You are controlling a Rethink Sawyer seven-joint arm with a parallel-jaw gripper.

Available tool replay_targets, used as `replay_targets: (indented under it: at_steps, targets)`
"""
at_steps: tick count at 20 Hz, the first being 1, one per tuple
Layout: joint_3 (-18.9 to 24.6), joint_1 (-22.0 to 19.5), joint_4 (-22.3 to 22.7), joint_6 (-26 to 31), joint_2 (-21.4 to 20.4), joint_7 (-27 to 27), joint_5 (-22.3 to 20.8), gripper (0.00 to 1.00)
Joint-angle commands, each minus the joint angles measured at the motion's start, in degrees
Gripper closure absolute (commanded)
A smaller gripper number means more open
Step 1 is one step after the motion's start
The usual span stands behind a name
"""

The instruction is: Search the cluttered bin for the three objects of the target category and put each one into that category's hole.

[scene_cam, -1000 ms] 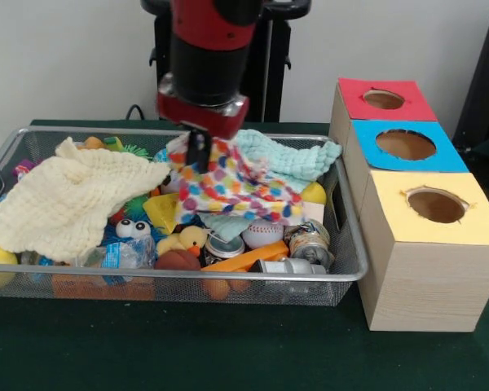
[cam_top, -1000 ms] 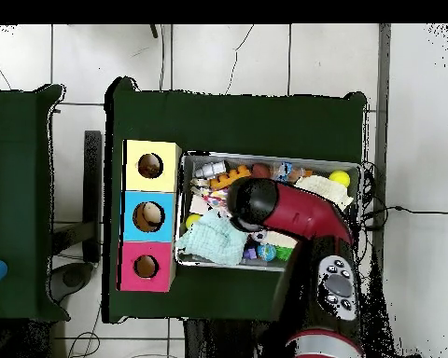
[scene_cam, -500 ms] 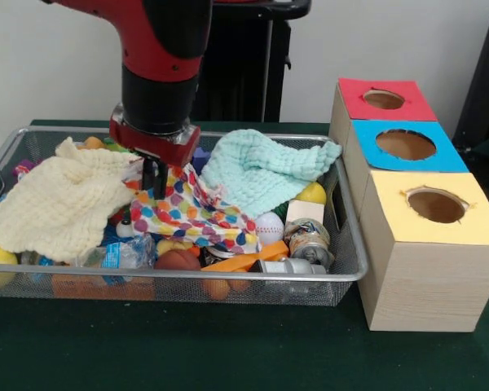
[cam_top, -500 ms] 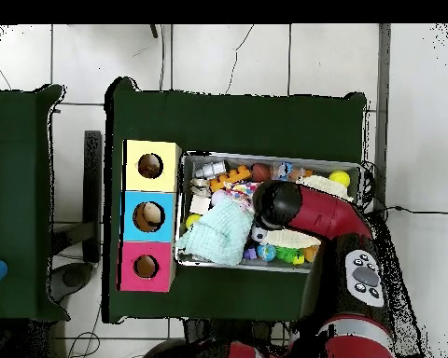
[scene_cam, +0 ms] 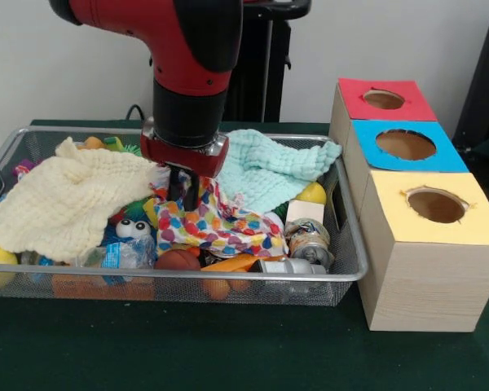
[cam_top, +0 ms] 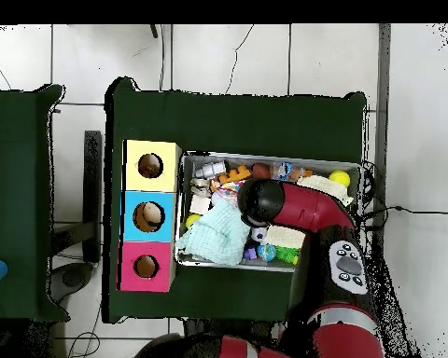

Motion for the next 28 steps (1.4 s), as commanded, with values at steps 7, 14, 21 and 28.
replay_targets:
  at_steps: [7, 14, 21, 28]
  targets:
    - [8.7, -1.3, -2.3, -1.7, 1.4, -4.6, -6.0, 0.0]
    - [9.6, -1.6, -0.8, 0.6, 0.5, -3.1, -6.2, 0.0]
    - [14.9, -3.4, 1.6, -2.6, 0.4, -0.5, -3.1, 0.0]
    - [17.2, -4.5, -0.3, -8.6, 5.2, 0.4, -5.1, 0.0]
